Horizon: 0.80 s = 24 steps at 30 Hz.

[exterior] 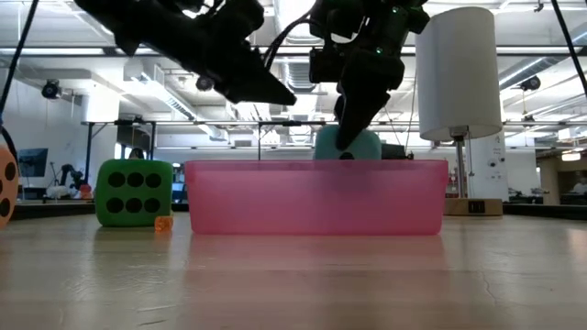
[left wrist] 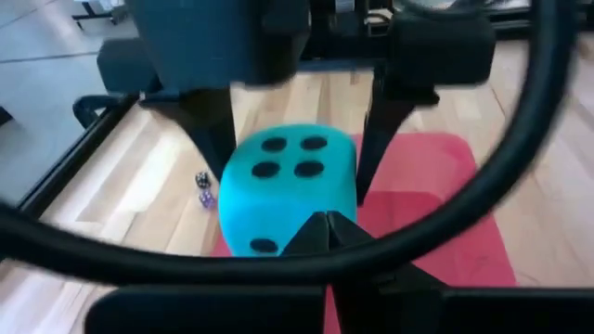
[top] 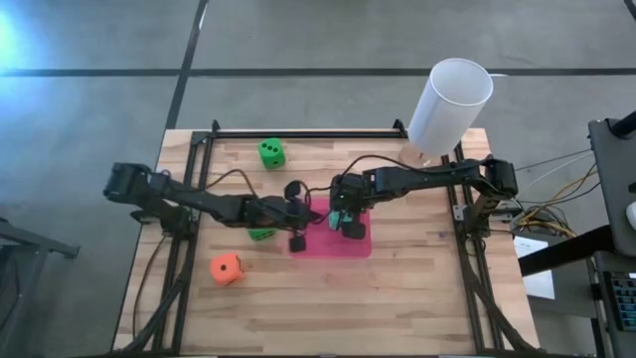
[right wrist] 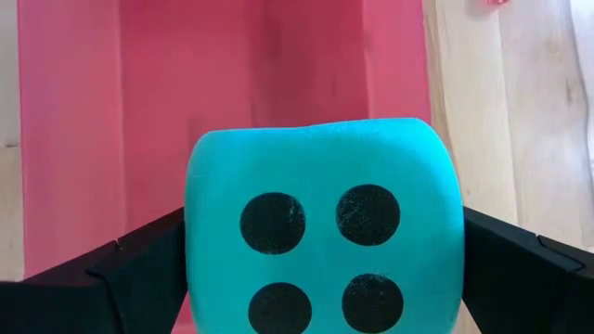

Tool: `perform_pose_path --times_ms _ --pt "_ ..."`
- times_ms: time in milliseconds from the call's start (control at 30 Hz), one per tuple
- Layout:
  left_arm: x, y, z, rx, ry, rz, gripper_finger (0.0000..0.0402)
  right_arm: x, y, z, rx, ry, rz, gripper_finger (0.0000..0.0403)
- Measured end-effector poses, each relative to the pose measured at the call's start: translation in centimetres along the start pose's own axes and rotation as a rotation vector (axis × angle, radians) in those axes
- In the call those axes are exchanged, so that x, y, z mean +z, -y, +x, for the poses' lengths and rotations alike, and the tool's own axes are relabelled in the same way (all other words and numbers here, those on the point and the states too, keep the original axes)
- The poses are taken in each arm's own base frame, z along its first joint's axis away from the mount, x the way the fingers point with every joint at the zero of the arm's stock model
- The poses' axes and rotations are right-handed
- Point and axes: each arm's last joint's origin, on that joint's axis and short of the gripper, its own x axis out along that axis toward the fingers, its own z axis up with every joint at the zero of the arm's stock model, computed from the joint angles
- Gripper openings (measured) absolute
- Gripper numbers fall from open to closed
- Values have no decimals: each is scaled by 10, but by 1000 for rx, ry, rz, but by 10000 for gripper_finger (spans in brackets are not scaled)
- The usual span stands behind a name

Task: Pick & Place Dice
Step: Put the large blue die into the pink bin

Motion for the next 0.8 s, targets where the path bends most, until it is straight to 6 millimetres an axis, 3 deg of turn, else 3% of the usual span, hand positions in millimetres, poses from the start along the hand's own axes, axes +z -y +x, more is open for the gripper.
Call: perform_pose_path --times_ms 200,800 --pt "8 -1 0 2 36 -14 8 2 0 0 1 22 -4 400" --pt "-3 -2 26 24 91 -85 8 4 0 1 7 42 -4 400"
